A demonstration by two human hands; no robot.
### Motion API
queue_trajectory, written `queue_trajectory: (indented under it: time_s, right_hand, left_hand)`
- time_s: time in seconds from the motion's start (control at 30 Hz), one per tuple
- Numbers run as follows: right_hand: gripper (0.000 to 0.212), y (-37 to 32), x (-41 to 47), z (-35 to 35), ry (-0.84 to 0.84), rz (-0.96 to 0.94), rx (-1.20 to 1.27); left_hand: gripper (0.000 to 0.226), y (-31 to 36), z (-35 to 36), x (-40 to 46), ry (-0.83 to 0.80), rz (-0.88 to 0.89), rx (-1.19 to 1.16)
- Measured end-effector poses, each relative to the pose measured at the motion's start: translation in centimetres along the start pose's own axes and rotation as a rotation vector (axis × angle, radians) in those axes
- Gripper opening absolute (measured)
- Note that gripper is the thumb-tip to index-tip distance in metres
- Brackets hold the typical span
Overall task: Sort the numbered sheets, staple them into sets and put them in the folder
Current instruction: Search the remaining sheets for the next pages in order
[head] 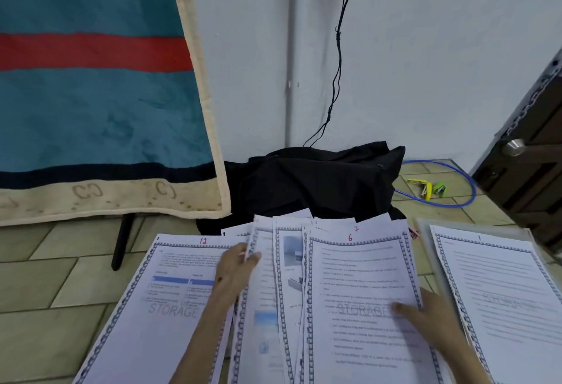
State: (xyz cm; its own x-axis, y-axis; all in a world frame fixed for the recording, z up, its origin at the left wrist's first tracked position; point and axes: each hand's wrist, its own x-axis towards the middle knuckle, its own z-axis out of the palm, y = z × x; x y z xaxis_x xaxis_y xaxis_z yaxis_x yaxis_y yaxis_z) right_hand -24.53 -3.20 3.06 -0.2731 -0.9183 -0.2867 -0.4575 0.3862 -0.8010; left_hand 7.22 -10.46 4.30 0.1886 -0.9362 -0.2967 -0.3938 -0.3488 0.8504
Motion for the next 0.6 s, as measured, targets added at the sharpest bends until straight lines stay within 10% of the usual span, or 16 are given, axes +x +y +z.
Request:
queue_trajectory:
  time_s: [0.13,0.6]
  right_hand:
    - [0.028,0.1,0.3,0.5,0.037,0.008,-0.026]
    - [0.032,0.5,0.7,-0.2,0.027,0.133,0.109]
  left_hand:
    - [0.022,-1.2,-5.5,0.5,0.292,-0.034,0.032]
    - [0.045,-6.0,-10.3,0.3,0.566,-0.09,0.421]
